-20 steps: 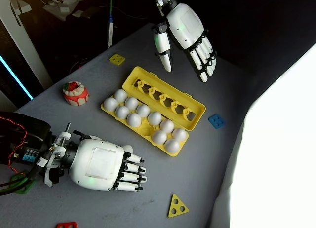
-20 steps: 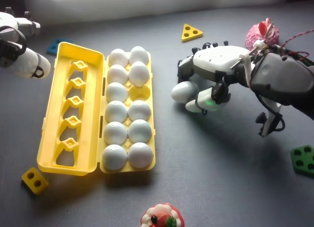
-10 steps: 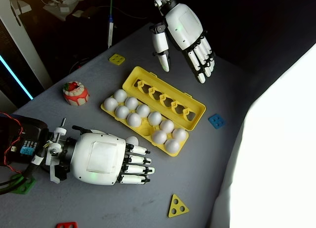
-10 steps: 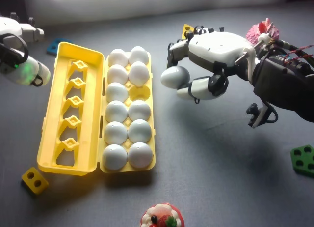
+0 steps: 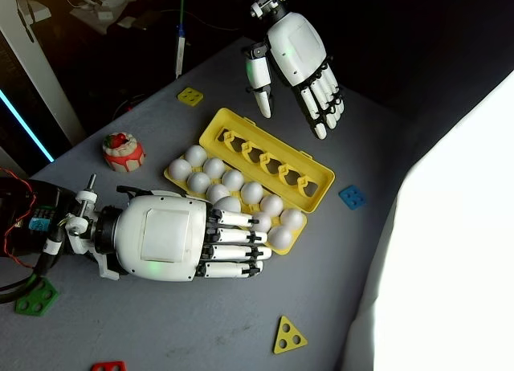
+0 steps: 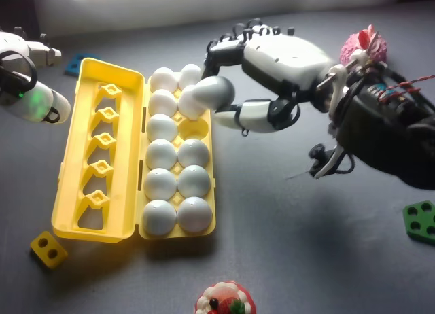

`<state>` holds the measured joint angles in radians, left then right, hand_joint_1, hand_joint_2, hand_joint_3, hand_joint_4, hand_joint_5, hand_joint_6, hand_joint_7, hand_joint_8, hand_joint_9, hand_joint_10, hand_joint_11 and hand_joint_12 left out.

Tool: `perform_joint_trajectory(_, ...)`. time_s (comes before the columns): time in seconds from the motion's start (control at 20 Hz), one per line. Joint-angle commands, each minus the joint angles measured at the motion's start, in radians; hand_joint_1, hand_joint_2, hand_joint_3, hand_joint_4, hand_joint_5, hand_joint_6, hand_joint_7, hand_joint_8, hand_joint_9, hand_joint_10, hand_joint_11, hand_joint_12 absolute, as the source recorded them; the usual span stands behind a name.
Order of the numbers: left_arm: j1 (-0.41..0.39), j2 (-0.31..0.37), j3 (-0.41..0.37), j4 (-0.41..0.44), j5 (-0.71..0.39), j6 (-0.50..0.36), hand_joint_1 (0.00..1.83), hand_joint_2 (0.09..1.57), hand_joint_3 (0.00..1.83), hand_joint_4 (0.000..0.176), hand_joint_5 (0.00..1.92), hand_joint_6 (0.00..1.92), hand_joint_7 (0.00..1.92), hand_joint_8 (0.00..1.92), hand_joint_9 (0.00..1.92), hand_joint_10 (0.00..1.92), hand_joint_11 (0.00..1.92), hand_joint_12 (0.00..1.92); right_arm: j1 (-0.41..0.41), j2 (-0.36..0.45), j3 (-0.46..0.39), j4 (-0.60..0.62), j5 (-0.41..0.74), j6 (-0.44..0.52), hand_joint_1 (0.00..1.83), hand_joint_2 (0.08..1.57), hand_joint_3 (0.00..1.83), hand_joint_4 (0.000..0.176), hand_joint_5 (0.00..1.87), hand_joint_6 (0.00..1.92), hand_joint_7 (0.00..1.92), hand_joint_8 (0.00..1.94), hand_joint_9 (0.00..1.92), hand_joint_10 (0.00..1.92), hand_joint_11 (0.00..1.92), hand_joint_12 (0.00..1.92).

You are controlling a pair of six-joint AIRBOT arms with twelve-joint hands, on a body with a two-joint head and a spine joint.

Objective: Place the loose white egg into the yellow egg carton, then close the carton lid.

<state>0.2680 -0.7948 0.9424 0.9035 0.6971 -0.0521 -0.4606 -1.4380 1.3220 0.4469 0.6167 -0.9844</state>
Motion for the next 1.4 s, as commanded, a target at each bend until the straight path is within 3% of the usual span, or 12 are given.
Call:
perform_joint_trajectory(0.0, -0.009, 0.001, 0.003, 0.050, -0.023, 0.004, 0.34, 1.35, 0.00, 0.068, 0.02, 0.00, 0.00, 0.00, 0.00, 0.00, 0.00, 0.15, 0.000, -0.006, 0.000, -0.028, 0.145, 0.013, 1.10, 1.22, 0.00, 0.000, 0.80, 1.29, 0.49, 0.00, 0.23, 0.23, 0.00, 0.90)
perform_joint_trajectory(0.1, -0.009, 0.001, -0.001, 0.029, -0.021, 0.023, 0.31, 1.36, 0.00, 0.073, 0.03, 0.00, 0.00, 0.00, 0.00, 0.00, 0.00, 0.14, -0.001, -0.029, 0.010, -0.030, 0.144, 0.012, 1.10, 1.21, 0.00, 0.000, 0.80, 1.28, 0.49, 0.00, 0.23, 0.23, 0.00, 0.84)
perform_joint_trajectory(0.3, -0.009, 0.001, -0.011, 0.010, -0.027, 0.033, 0.34, 1.35, 0.00, 0.072, 0.03, 0.01, 0.00, 0.00, 0.00, 0.00, 0.00, 0.16, -0.006, -0.081, 0.060, -0.030, 0.151, 0.058, 1.11, 1.21, 0.00, 0.000, 0.81, 1.26, 0.50, 0.00, 0.22, 0.25, 0.00, 0.98)
perform_joint_trajectory(0.45, -0.017, 0.001, -0.016, 0.006, -0.030, 0.033, 0.29, 1.36, 0.00, 0.077, 0.00, 0.00, 0.00, 0.00, 0.00, 0.00, 0.00, 0.10, 0.000, -0.099, 0.079, -0.030, 0.151, 0.084, 1.10, 1.21, 0.00, 0.000, 0.80, 1.27, 0.50, 0.00, 0.22, 0.25, 0.00, 0.94)
perform_joint_trajectory(0.6, -0.019, 0.001, -0.016, 0.006, -0.032, 0.033, 0.36, 1.35, 0.00, 0.064, 0.02, 0.00, 0.00, 0.00, 0.00, 0.00, 0.00, 0.05, 0.015, -0.112, 0.091, -0.030, 0.140, 0.108, 1.10, 1.21, 0.00, 0.000, 0.80, 1.28, 0.49, 0.01, 0.21, 0.25, 0.00, 0.88)
perform_joint_trajectory(0.65, -0.019, 0.001, -0.016, 0.006, -0.034, 0.033, 0.32, 1.36, 0.00, 0.075, 0.00, 0.00, 0.00, 0.00, 0.00, 0.00, 0.00, 0.01, 0.017, -0.114, 0.092, -0.027, 0.140, 0.111, 1.11, 1.20, 0.00, 0.000, 0.82, 1.25, 0.50, 0.01, 0.22, 0.25, 0.00, 0.88)
perform_joint_trajectory(0.8, -0.020, 0.001, -0.015, 0.006, -0.039, 0.033, 0.32, 1.36, 0.00, 0.080, 0.01, 0.00, 0.00, 0.00, 0.00, 0.00, 0.02, 0.01, 0.021, -0.119, 0.097, -0.016, 0.132, 0.112, 1.10, 1.21, 0.00, 0.000, 0.80, 1.27, 0.50, 0.01, 0.23, 0.25, 0.00, 0.94)
perform_joint_trajectory(1.0, -0.020, 0.001, -0.012, 0.006, -0.042, 0.034, 0.34, 1.35, 0.00, 0.065, 0.02, 0.01, 0.00, 0.00, 0.00, 0.00, 0.01, 0.03, 0.024, -0.133, 0.100, 0.007, 0.122, 0.111, 1.10, 1.22, 0.00, 0.000, 0.79, 1.29, 0.48, 0.00, 0.22, 0.26, 0.00, 0.97)
perform_joint_trajectory(1.35, -0.017, 0.001, -0.012, 0.006, -0.046, 0.043, 0.28, 1.37, 0.00, 0.066, 0.03, 0.00, 0.00, 0.00, 0.00, 0.00, 0.00, 0.10, 0.031, -0.155, 0.106, 0.024, 0.115, 0.111, 1.10, 1.22, 0.00, 0.000, 0.79, 1.30, 0.49, 0.00, 0.21, 0.27, 0.00, 0.94)
